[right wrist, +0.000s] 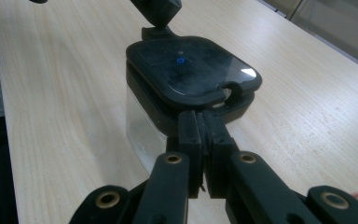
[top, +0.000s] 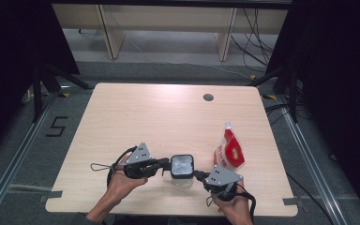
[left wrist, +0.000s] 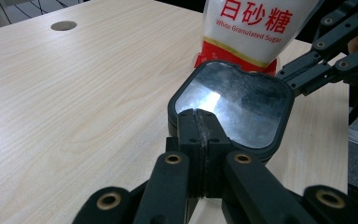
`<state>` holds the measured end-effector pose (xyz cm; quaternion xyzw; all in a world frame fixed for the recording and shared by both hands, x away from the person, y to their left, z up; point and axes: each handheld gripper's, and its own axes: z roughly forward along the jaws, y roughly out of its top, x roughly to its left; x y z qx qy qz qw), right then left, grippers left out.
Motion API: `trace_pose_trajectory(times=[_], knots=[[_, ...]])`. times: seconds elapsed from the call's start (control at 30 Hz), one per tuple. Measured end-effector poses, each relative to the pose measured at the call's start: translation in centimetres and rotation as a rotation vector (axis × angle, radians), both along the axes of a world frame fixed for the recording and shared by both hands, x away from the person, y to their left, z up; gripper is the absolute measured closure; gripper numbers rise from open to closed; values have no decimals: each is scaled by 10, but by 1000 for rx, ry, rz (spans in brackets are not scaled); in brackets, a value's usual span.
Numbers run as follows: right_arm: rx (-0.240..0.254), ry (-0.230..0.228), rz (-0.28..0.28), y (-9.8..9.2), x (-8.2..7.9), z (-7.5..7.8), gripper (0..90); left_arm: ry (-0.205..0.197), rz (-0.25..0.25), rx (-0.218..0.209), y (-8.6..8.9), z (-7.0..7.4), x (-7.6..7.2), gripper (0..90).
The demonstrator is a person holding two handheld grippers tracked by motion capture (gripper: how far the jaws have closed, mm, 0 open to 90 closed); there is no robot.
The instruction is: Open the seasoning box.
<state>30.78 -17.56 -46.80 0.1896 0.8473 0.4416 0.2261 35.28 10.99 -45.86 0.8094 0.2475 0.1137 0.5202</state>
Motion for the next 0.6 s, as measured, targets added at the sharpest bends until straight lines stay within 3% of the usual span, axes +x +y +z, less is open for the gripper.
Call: trace_pose_trajectory(times=[0.17,0.3,0.37,0.6], knots=[[10,-17,5,-1,-1,6,891,-22,-10,24,-1,2,-2,837],[18,-26,4,0,0,7,891,-32,4,-17,4,5,-2,750],[22,-21,-2,0,0,8,890,-59,1,-30,14,7,-8,714],[26,-35,3,2,1,13,887,-72,-25,12,24,-7,-13,592]])
